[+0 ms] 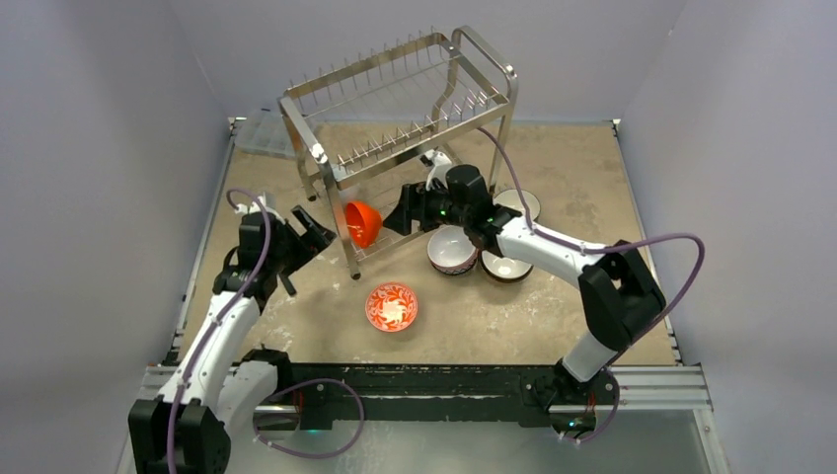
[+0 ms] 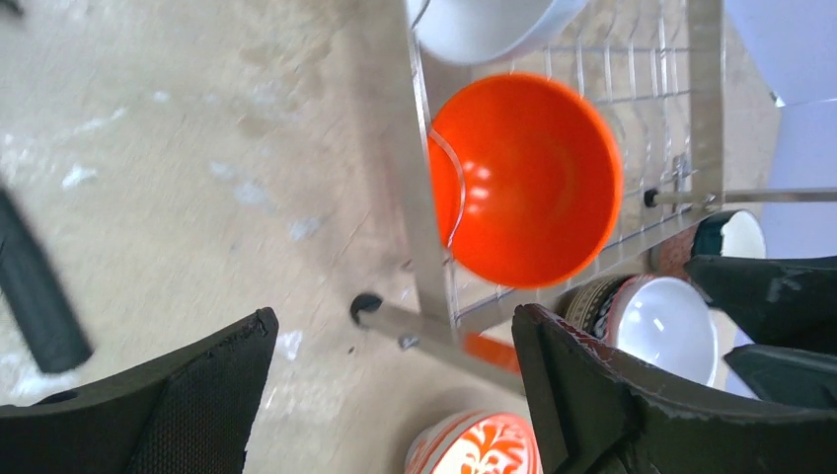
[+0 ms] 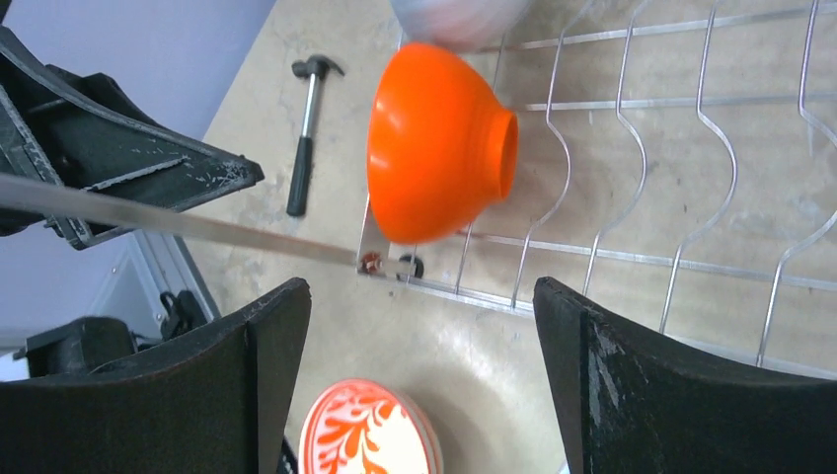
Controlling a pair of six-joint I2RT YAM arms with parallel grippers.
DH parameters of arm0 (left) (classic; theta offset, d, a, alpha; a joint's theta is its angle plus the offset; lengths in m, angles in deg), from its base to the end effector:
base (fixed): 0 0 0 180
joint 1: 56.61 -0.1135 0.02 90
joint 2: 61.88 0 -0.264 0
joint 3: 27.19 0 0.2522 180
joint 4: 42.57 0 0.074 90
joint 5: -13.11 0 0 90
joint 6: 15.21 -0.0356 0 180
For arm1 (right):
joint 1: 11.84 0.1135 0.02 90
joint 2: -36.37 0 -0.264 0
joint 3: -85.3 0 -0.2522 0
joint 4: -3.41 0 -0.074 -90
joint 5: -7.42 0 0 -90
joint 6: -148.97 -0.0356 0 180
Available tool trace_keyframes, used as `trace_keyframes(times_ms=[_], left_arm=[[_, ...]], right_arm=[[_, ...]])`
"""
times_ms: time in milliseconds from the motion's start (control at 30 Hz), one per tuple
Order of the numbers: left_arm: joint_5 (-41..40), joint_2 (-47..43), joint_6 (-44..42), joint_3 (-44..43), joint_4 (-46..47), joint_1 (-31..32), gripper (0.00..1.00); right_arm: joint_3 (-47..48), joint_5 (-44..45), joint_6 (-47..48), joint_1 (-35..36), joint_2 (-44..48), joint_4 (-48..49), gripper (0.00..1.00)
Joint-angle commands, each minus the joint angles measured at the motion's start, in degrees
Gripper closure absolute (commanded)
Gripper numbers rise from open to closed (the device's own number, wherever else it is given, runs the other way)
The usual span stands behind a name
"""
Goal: Load the bowls into the dish rack
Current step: Adjust the bowl in the dish rack, then pick up the bowl from the center of the board.
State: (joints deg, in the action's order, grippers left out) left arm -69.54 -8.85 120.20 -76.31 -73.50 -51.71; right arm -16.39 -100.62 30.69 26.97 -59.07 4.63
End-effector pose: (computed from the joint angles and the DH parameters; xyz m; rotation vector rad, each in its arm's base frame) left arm 0.2014 -0.0218 0.2448 -0.7062 2.1312 -0.6287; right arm 0.2968 0.2529 0.2725 -0.4158 1.9398 1.0822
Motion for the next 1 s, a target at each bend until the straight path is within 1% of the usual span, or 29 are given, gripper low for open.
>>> trace_keyframes(times_ms=[0, 100, 200, 300, 433, 600, 733, 867, 967], left_arm=[[0.44, -6.61, 1.63, 3.86, -9.33, -0.05, 0.12], [5.47, -12.09, 4.84, 8.47, -10.68, 0.40, 0.15], [9.37, -16.44, 7.98, 10.99, -11.00, 1.17, 0.17], [10.70, -19.42, 9.41, 12.46, -12.49, 2.32, 0.18], [11.39, -20.60, 11.73, 14.70, -10.96, 6.03, 0.19], [10.97, -17.52, 14.35, 17.72, -5.11, 11.92, 0.21], [7.59, -13.75, 17.92, 19.21, 1.50, 19.95, 0.23], [1.14, -9.46, 20.91, 18.95, 5.59, 28.50, 0.24], [-1.51, -6.10, 22.76, 20.03, 9.59, 32.04, 0.26]], right_arm=[[-3.70, 1.08, 0.55, -0.42, 5.70, -0.72, 0.14], [-7.05, 0.35, -0.35, -2.52, 8.39, -1.03, 0.13], [-10.40, -0.66, -0.78, -6.63, 11.53, -0.75, 0.13], [-12.43, -1.82, -0.69, -11.59, 14.55, -0.91, 0.13], [-13.53, -2.17, 0.68, -17.65, 17.74, -2.67, 0.13], [-14.17, -3.33, 1.96, -26.30, 18.72, -3.17, 0.13], [-13.52, -4.23, 2.82, -31.83, 18.12, -2.71, 0.13], [-11.11, -4.82, 4.55, -33.65, 15.81, -1.64, 0.13], [-8.27, -7.51, 5.98, -33.71, 12.87, -0.58, 0.13]])
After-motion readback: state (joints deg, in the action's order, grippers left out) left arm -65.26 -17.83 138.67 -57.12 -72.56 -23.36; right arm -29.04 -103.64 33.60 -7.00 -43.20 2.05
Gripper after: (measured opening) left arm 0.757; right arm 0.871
